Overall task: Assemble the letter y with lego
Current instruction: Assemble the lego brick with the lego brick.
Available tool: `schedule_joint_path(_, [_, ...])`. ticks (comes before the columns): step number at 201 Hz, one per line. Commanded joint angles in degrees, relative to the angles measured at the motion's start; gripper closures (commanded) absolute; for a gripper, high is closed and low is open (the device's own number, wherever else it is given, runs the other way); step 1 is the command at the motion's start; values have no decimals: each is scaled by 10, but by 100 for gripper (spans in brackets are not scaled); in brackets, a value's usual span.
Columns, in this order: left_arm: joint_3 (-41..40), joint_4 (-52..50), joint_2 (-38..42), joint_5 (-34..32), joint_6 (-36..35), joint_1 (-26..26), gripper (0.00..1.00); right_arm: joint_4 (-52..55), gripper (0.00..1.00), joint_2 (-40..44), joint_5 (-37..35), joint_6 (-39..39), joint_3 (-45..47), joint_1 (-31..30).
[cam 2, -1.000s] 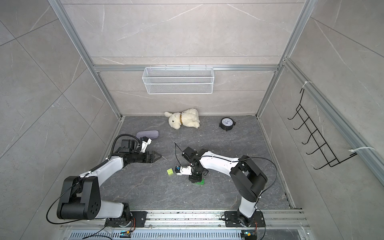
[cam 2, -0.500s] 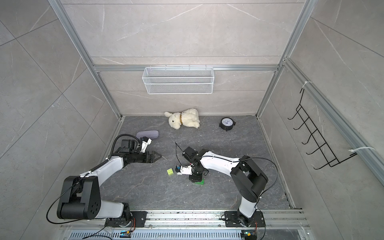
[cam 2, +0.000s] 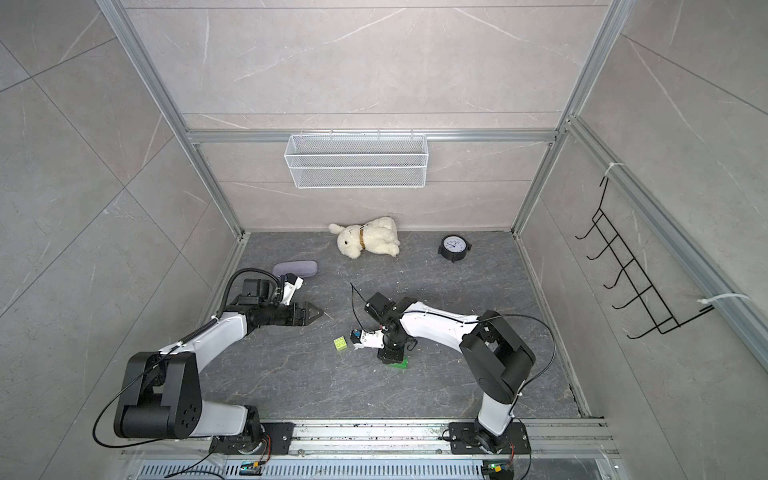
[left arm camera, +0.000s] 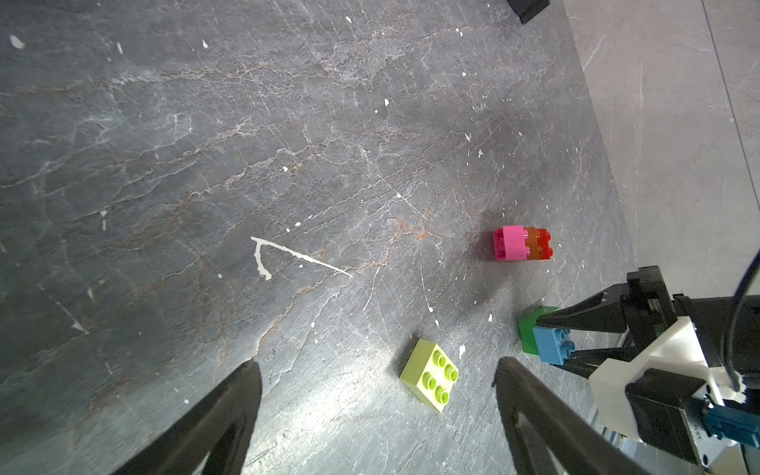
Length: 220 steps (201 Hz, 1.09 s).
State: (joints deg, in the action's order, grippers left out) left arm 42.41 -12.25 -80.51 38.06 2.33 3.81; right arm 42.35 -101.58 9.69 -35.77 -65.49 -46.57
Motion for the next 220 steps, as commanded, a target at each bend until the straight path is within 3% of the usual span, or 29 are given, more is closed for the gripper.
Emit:
schedule_joint_path(1, [5,-5,-4,7,-12,-1,8,-4,72,-46,-11,16,28,4])
schedule_joint_path(93, [3,-5,-1,6,-15,-2,8,-5,71,-47,-22,5,38,-12])
schedule_joint_path(163, [3,-5,0,7,-15,-3,8,-22,72,-68,-19,85,24,-12])
schedule_joint_path(220, [2,-4,0,7,-15,-4,8,-11,73,-68,-58,145,22,-12])
